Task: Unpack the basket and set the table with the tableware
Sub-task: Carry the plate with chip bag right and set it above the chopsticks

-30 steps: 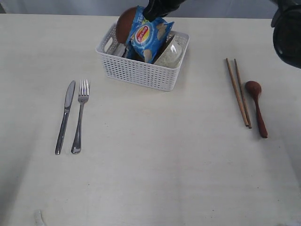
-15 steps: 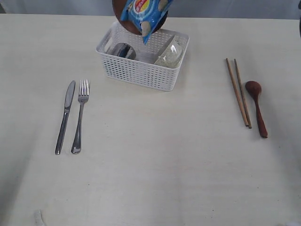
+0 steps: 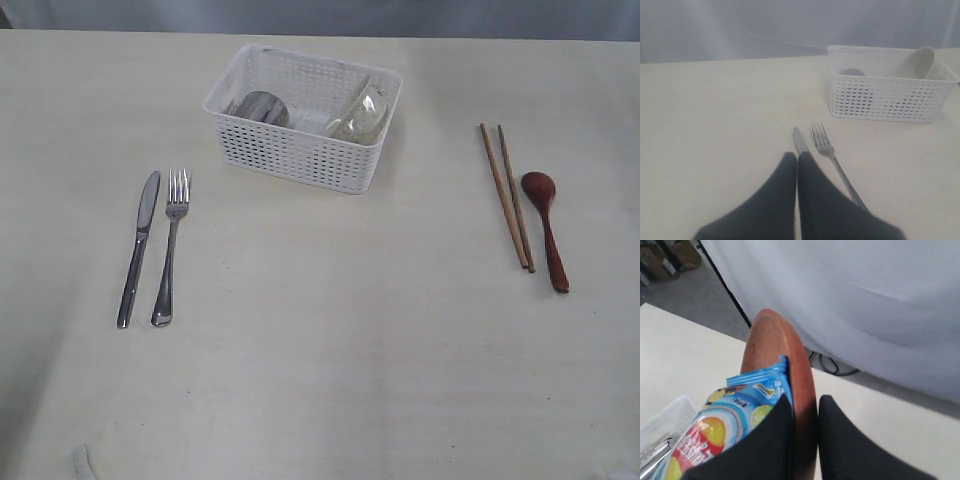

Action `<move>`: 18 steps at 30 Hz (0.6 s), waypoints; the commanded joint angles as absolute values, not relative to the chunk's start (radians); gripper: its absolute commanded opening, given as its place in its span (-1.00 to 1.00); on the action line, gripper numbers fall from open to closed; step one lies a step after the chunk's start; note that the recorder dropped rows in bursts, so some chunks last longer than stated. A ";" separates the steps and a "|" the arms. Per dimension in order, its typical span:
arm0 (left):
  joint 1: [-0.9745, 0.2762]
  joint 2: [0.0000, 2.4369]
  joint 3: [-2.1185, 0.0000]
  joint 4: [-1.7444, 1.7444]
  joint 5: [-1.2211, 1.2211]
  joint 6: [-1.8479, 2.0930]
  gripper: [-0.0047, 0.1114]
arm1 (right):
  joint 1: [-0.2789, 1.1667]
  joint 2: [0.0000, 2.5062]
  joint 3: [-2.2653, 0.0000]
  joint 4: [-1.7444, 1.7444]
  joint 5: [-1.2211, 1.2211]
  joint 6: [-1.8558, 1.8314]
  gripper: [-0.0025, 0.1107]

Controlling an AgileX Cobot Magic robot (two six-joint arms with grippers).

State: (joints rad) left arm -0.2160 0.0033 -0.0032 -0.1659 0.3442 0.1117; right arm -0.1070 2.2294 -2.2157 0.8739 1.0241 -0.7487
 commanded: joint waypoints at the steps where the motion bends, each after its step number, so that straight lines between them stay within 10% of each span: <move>1: -0.222 0.000 0.000 -0.163 0.342 0.110 -0.92 | -0.227 2.320 -2.165 0.919 1.064 -0.597 -0.96; 18: -0.222 0.000 0.000 -0.165 0.342 0.112 -0.92 | -0.283 2.552 -2.096 1.049 1.026 -0.570 -0.96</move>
